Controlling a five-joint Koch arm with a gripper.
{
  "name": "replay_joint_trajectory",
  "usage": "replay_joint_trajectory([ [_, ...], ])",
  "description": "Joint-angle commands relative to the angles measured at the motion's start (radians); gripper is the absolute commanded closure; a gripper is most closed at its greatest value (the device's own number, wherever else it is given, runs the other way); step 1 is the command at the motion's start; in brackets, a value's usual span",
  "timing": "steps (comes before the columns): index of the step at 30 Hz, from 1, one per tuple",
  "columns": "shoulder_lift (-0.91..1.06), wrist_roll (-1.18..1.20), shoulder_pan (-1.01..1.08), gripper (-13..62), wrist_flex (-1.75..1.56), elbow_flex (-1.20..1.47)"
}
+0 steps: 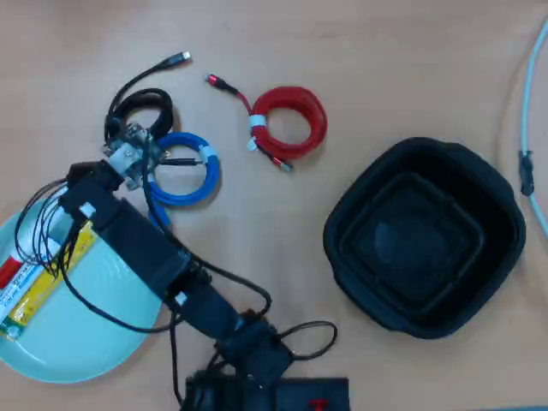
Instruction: Put a black charging cable in a black bowl and put a red charging cable in a green bowl
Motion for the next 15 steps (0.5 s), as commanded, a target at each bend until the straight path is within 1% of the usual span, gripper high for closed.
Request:
replay_joint_trajectory([
  [1, -0.017, 0.101, 0.028, 28.1, 0.003, -0.127],
  [4, -0.078, 0.098, 0.067, 27.7, -0.066, -0.202],
  [6, -0.127, 0.089, 0.071, 25.7, -0.080, -0.242],
  [12, -0.245, 0.075, 0.087, 11.3, -0.146, -0.321],
  [15, -0.293, 0.046, 0.094, 7.6, -0.195, -0.321],
])
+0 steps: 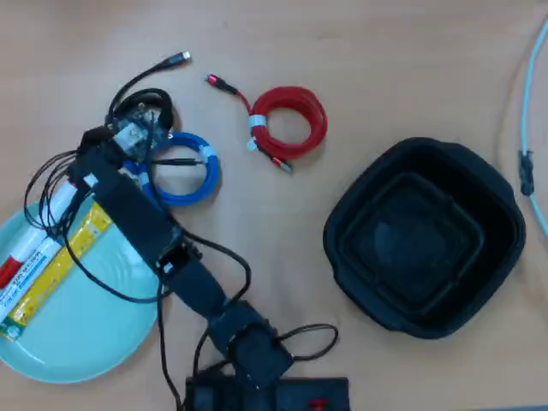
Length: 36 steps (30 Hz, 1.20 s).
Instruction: Put a black charging cable in a black bowl and put a red charging cable in a green bowl
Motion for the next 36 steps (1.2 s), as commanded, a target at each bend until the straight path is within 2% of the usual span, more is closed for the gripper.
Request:
replay_joint_trajectory([
  [1, -0.008, -0.032, 0.017, 7.2, -0.097, -0.097],
  [14, -0.100, -0.049, 0.055, 7.0, -0.212, -0.106],
  [21, -0.155, -0.179, 0.101, 7.0, -0.318, -0.104],
  [36, -0.224, -0.176, 0.155, 8.1, -0.310, -0.097],
])
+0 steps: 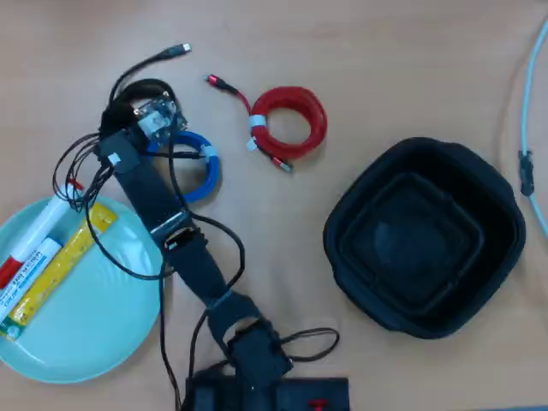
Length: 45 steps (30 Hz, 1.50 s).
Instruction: Put a black charging cable in a black bowl and put a red charging cable in a green bowl
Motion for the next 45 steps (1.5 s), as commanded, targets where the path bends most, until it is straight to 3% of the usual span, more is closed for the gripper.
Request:
replay_joint_trajectory([
  [1, 0.002, -0.008, 0.031, 8.1, -0.054, -0.049],
  [13, 0.006, -0.014, 0.044, 8.0, 0.035, -0.046],
  [23, 0.006, -0.270, 0.103, 8.0, 0.213, -0.055],
  [29, 0.064, -0.304, 0.081, 7.7, 0.313, -0.055],
  [39, 0.087, -0.313, 0.087, 7.8, 0.308, -0.060],
  [45, 0.040, -0.307, 0.103, 8.1, 0.132, -0.064],
])
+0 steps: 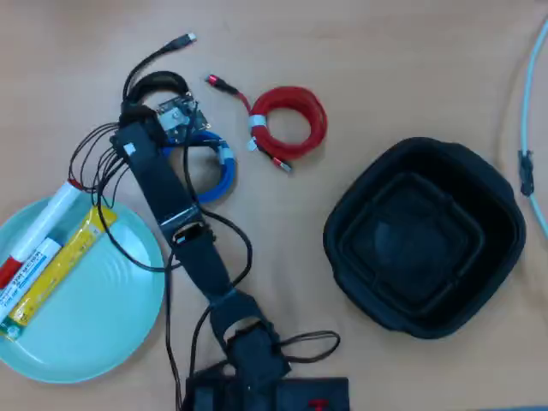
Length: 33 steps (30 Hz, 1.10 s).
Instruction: Put a black charging cable in a black bowl and put a red charging cable in a green bowl
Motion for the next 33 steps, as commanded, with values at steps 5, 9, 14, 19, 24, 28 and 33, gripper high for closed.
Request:
replay_joint_trajectory([
  [5, -0.025, 0.014, 0.011, 7.2, -0.137, -0.046],
  [9, -0.129, 0.212, 0.011, 7.2, -0.216, -0.048],
  [14, -0.140, 0.305, 0.017, 7.8, -0.216, -0.043],
  [19, -0.141, 0.311, 0.014, 8.2, -0.213, -0.041],
  [24, -0.140, 0.305, 0.009, 27.8, -0.198, -0.035],
  [28, -0.132, 0.308, 0.014, 59.2, -0.121, -0.046],
  [33, -0.132, 0.316, 0.011, 56.9, -0.043, -0.044],
])
